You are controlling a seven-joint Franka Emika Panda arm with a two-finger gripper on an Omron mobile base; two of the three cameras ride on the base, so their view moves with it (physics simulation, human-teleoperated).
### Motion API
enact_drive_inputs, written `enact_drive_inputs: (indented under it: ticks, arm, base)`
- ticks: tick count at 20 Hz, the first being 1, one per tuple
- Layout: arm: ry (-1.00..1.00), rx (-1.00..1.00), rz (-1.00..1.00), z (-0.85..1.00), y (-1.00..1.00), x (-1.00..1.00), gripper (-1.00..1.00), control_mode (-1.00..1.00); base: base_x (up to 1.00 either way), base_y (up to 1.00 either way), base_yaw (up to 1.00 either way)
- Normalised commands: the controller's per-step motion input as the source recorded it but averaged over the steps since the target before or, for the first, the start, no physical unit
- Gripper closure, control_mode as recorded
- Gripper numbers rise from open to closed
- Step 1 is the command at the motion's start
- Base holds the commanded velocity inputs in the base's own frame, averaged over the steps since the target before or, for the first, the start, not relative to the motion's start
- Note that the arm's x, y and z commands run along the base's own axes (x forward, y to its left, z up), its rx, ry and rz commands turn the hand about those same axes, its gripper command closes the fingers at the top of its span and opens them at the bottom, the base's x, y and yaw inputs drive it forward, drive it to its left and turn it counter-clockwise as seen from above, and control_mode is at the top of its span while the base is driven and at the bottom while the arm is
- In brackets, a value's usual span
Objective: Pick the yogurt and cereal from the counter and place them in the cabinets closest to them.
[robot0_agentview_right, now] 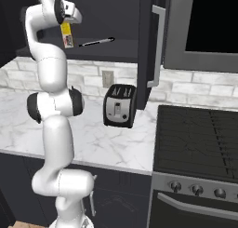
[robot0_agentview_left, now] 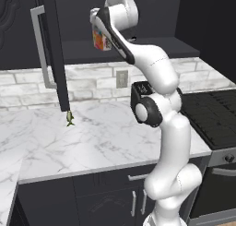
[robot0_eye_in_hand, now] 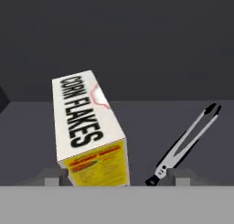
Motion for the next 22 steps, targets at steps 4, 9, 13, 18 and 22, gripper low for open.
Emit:
enact_drive_inputs:
  ticks: [4,9,13,18,22]
  arm:
    - [-0.02,-0.09,0.05,0.00,0.10,-0.65,-1.00,-1.00]
    - [-0.01,-0.09,0.05,-0.12,0.13,-0.91,-1.00,-1.00]
    - [-0.01,-0.11,0.08,-0.45,0.02,-1.00,-1.00,-1.00]
    - [0.00,-0.11,0.13,-0.89,-0.09,-0.97,-1.00,-1.00]
    - [-0.01,-0.09,0.15,-1.00,-0.17,-0.93,-1.00,-1.00]
  base:
    - [0.00,0.00,0.00]
    - [0.00,0.00,0.00]
    - [0.00,0.00,0.00]
    - [0.00,0.00,0.00]
    - [0.00,0.00,0.00]
